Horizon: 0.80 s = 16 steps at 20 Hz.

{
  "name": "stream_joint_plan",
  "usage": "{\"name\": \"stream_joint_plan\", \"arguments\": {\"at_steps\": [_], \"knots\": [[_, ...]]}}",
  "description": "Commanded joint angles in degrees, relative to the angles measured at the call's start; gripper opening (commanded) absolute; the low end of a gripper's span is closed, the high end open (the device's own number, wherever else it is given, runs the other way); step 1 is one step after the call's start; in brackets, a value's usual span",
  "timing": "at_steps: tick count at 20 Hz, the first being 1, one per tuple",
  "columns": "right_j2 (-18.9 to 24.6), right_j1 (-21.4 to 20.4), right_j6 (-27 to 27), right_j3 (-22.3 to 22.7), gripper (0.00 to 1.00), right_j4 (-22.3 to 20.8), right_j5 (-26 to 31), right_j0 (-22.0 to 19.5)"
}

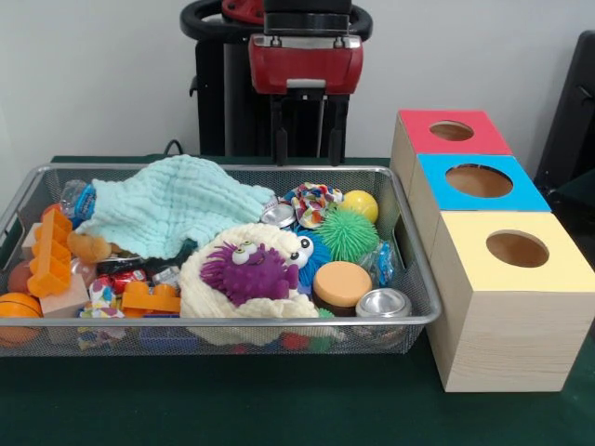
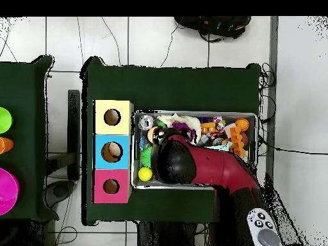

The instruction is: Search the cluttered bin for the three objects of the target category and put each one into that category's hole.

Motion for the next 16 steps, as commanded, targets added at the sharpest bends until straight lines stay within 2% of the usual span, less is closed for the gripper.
{"name": "stream_joint_plan", "arguments": {"at_steps": [1, 10, 16], "knots": [[1.61, 0.86, -0.97, -2.42, 1.0, -3.02, 6.77, -3.08], [1.08, 0.15, 0.94, -1.21, 1.0, -3.45, 5.23, -1.95], [2.01, 2.1, 0.01, -2.04, 1.0, -3.73, 4.42, -3.2]]}}
